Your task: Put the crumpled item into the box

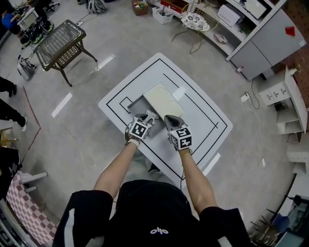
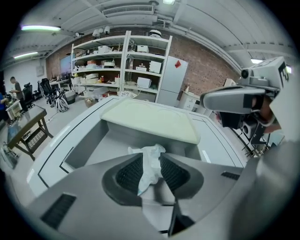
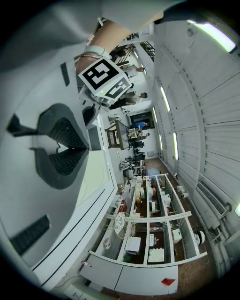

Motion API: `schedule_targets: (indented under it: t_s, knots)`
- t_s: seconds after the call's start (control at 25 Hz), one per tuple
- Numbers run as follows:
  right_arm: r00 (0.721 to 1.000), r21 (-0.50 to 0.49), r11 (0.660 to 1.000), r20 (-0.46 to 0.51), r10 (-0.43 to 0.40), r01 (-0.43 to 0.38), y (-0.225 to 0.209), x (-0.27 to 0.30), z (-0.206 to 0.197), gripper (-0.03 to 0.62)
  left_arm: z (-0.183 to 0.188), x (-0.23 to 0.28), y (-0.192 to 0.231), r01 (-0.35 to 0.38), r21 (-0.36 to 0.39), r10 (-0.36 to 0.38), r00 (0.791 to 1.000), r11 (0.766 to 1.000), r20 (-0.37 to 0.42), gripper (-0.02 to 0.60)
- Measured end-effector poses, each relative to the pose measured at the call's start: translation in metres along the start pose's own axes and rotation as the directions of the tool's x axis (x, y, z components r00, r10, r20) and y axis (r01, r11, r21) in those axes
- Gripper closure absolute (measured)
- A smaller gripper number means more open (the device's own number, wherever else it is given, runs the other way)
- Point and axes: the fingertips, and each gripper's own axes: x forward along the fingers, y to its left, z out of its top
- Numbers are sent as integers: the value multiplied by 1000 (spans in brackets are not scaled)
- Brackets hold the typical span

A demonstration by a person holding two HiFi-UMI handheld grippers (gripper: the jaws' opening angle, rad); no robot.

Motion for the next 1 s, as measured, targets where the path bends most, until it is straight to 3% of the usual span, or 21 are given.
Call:
schedule_targets:
  t_s: [0.16, 0.32, 0.56, 0.8, 1.0]
  knots:
    - [1000, -11, 1000, 30, -6, 7, 5, -10, 11, 586, 19, -31, 0, -23, -5, 23, 995, 1000, 92, 479]
    - [997, -37, 999, 74, -3, 6, 13, -26, 27, 586, 49, -74, -3, -46, -8, 47, 974, 999, 222, 501]
    - [986, -105, 995, 166, 14, 3, 31, -59, 62, 586, 95, -155, -16, -81, -3, 74, 896, 997, 437, 570]
    - [962, -175, 984, 269, 42, 6, 52, -104, 97, 586, 125, -230, -53, -98, 43, 54, 808, 994, 587, 574]
    - [946, -204, 979, 319, 62, 4, 65, -135, 111, 586, 124, -260, -78, -108, 58, 47, 772, 992, 634, 574]
